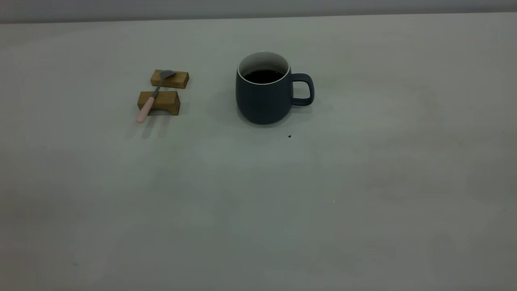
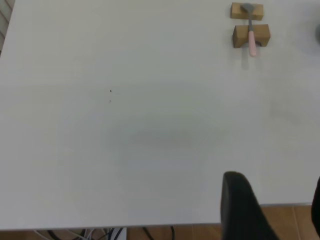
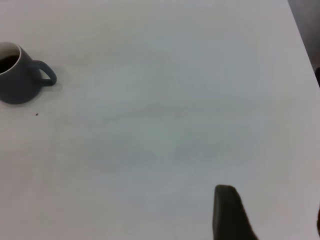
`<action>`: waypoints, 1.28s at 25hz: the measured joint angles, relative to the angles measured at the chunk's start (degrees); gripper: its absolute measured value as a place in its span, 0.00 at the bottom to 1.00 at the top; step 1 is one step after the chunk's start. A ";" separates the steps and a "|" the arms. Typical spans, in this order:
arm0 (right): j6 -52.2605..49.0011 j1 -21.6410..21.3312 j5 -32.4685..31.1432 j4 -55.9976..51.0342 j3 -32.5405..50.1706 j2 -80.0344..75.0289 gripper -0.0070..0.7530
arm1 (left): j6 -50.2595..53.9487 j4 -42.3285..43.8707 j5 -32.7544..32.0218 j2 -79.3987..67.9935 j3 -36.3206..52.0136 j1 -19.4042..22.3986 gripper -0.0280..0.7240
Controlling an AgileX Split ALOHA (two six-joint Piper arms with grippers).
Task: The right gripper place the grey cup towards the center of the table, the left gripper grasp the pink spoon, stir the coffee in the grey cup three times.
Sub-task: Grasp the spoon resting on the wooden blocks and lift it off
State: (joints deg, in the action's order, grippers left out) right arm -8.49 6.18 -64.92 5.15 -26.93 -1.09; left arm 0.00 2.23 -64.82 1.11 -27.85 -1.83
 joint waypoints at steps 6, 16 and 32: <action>0.00 0.00 0.00 0.00 0.00 0.00 0.60 | 0.00 0.00 0.00 -0.13 0.00 0.00 0.59; 0.00 0.00 0.00 0.00 0.00 0.00 0.60 | 0.00 -0.02 12.39 -26.29 -2.49 0.00 0.80; 0.04 0.00 0.00 0.00 0.00 0.00 0.60 | 5.79 -0.42 32.65 -89.98 -24.90 -4.43 0.82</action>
State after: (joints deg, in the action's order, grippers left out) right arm -8.46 6.18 -64.92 5.15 -26.93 -1.09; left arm 5.79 1.81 -32.17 -88.87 -52.75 -6.26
